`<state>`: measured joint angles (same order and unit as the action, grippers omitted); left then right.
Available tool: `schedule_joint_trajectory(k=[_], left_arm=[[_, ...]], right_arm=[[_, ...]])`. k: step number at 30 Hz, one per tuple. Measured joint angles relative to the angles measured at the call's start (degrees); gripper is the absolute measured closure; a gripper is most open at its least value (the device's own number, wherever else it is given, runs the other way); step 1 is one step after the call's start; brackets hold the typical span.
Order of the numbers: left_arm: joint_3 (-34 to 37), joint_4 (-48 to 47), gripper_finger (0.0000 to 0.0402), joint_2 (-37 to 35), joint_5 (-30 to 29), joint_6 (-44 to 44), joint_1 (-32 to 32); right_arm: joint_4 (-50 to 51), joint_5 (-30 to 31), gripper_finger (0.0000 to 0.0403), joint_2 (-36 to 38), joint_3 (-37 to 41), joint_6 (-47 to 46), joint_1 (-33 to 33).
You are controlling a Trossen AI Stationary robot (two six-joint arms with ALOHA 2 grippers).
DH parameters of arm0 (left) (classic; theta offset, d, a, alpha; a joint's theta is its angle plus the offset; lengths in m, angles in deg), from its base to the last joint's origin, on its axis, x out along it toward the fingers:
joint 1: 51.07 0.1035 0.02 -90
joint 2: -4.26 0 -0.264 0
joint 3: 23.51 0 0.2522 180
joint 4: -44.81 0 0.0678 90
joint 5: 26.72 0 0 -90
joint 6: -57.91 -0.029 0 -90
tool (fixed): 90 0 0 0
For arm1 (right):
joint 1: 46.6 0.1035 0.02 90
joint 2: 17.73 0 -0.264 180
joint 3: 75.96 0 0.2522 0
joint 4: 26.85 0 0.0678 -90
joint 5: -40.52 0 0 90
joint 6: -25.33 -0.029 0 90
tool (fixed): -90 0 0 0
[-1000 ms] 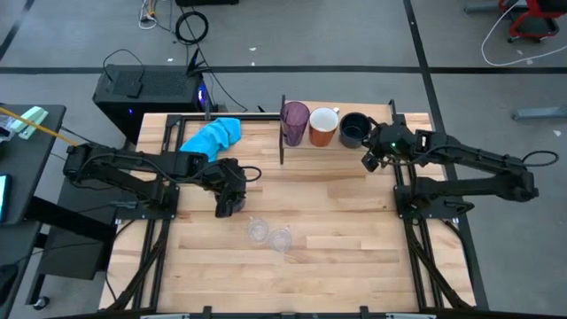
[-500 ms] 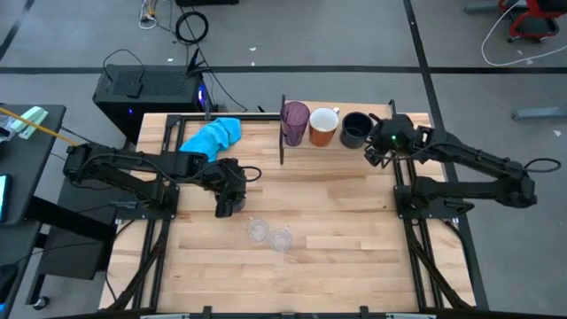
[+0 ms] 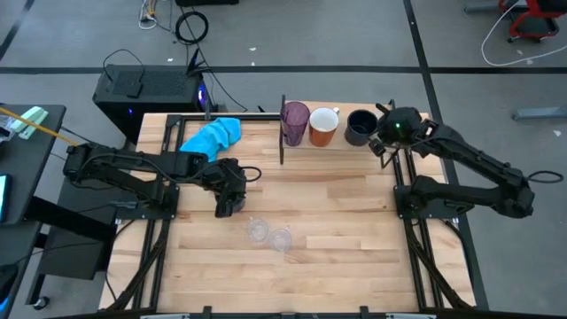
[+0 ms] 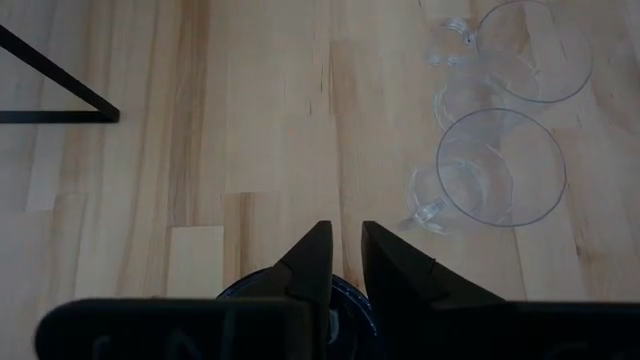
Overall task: Stack small to large cups/mugs on shelf
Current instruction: Put the right black mug on the shelf
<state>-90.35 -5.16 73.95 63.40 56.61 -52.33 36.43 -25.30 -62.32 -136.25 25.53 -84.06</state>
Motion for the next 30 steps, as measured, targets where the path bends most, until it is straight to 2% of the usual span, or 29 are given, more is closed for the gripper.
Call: schedule_joint_trajectory(k=[6,10,15,21,30], left_arm=[[0.0,0.0,0.0334,0.0,0.0,0.0,0.0],[0.0,0.0,0.0334,0.0,0.0,0.0,0.0],[0.0,0.0,0.034,0.0,0.0,0.0,0.0],[0.0,0.0,0.0339,0.0,0.0,0.2,0.0],[0.0,-0.1,0.0346,0.0,0.0,-0.9,0.0]], right_arm=[[2.2,-2.8,0.0276,0.0,-5.1,-3.0,0.0],[7.7,-4.7,0.0276,-1.4,-9.2,-5.5,0.0],[11.8,-9.6,0.0276,-3.9,-8.9,-6.4,0.1],[11.1,-8.6,0.0276,-7.6,-7.4,-2.2,-2.8],[3.0,-5.8,0.0276,-8.3,-7.4,8.1,-10.4]])
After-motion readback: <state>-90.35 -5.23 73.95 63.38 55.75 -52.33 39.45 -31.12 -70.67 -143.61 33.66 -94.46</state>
